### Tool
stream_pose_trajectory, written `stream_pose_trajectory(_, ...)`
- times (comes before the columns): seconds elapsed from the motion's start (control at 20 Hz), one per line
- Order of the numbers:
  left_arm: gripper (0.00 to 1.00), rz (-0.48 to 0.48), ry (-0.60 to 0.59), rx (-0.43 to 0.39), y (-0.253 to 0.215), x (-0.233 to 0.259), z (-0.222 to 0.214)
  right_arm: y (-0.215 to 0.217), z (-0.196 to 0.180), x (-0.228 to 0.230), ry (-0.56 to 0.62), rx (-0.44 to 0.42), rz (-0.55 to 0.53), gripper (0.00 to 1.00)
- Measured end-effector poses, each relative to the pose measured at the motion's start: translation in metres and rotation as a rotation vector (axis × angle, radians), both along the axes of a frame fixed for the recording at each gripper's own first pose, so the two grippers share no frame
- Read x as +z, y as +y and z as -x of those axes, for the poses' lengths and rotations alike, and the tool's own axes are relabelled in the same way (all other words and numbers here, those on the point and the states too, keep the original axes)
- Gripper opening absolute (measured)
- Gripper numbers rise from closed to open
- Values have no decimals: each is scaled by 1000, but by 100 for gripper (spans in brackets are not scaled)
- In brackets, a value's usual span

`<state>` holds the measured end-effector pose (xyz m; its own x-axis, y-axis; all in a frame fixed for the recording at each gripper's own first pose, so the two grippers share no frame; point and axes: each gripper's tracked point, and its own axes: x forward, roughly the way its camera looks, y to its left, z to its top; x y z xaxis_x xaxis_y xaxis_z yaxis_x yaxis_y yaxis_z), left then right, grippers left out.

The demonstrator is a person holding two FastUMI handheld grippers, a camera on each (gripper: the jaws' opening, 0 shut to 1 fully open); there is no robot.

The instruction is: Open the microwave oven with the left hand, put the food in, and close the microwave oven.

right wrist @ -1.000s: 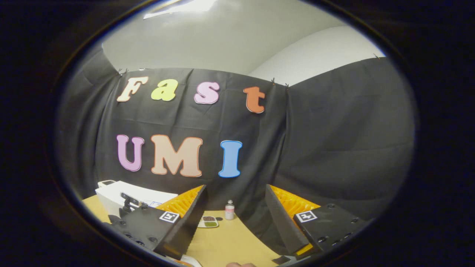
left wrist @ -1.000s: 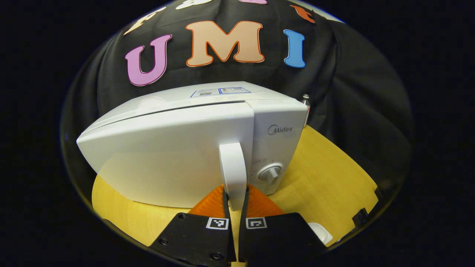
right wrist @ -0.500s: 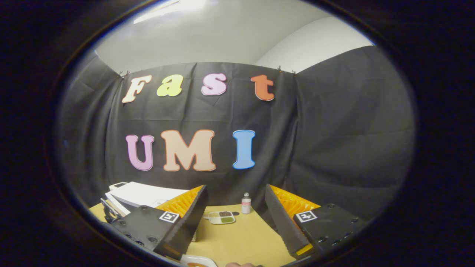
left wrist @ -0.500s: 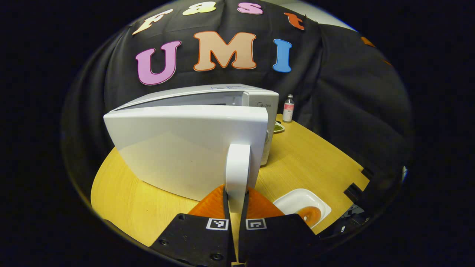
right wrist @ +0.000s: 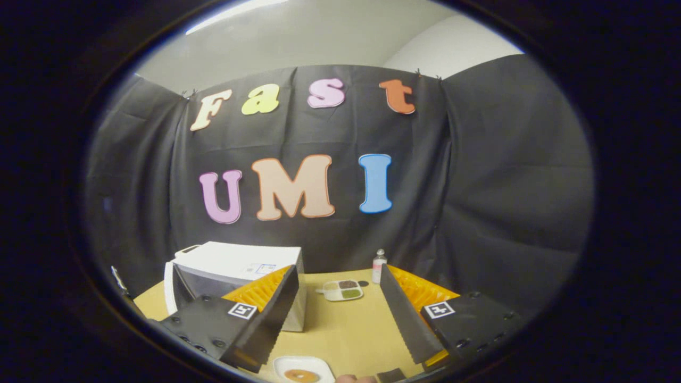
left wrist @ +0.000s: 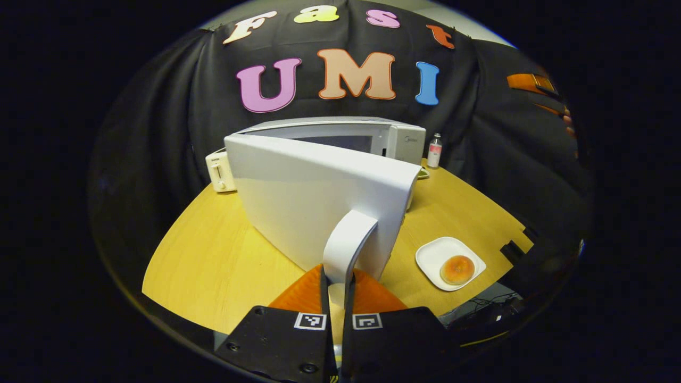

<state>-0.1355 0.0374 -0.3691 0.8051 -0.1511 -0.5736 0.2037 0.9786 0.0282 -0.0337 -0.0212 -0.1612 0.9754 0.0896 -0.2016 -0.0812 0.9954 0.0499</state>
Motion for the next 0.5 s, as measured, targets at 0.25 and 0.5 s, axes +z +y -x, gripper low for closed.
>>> stream_pose_trajectory(0.25, 4, -16, -15, 70, 52, 5, 21, 35, 18, -28, 35, 55, 48, 98)
stream_pose_trajectory(0.5, 4, -14, -48, 146, 101, 9, 30, 61, 49, -84, 118, 106, 83, 97)
